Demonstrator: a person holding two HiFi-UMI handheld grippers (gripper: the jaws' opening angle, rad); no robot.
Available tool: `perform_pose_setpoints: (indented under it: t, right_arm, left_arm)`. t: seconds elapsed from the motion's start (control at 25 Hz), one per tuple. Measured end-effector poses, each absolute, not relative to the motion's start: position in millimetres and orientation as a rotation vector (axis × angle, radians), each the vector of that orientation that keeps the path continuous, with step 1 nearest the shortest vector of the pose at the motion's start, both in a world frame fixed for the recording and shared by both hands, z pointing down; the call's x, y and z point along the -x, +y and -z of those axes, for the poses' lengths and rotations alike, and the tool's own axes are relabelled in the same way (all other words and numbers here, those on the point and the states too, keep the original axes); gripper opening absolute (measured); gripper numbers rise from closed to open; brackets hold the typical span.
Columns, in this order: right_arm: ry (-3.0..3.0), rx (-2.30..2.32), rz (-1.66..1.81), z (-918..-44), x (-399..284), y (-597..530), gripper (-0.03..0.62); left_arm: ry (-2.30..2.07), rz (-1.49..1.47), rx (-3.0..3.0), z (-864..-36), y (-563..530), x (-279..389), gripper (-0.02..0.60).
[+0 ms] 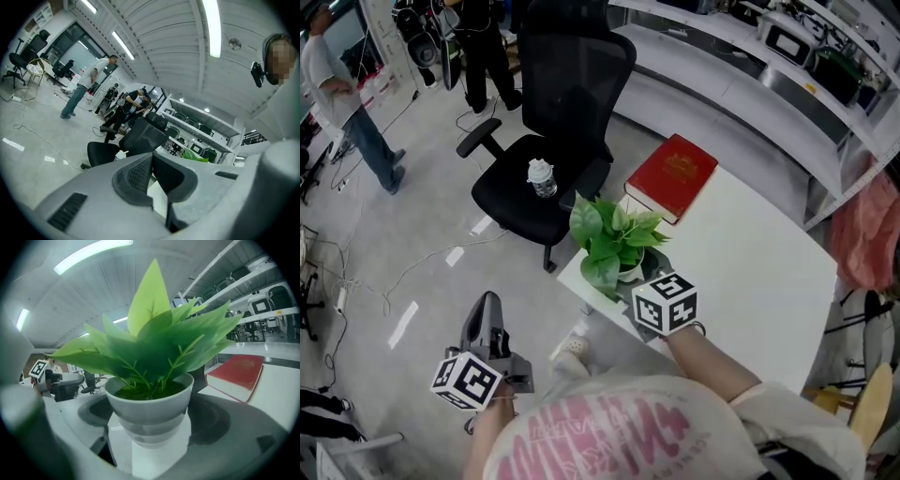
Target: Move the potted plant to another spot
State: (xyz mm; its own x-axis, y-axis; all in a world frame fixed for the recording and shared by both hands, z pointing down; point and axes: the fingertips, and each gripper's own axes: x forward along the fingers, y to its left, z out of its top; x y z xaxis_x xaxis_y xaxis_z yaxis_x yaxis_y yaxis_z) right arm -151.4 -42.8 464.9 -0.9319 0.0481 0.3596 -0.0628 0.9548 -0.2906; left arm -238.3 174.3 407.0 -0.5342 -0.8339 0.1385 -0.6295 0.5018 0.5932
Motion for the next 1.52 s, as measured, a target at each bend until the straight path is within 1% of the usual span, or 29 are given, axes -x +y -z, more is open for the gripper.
perform_pose_setpoints:
  t: [0.36,0.88,1.52]
  right_arm:
    - [-2.683,0.023,-0.319,-491,159,-25,0.506]
    - [-2.63,0.0,-0.321,-511,160,-29,0.506]
    - [-2.606,-0.03,-0.315,-523,151,-31,0.506]
  left_arm:
    - [-2.365,0.681,-1.149,-412,196,244,0.003]
    - [-2.333,0.663,-1.162,-418,182,253,0.003]
    - [-2.32,0.652,-1.171,-421,182,245,0.003]
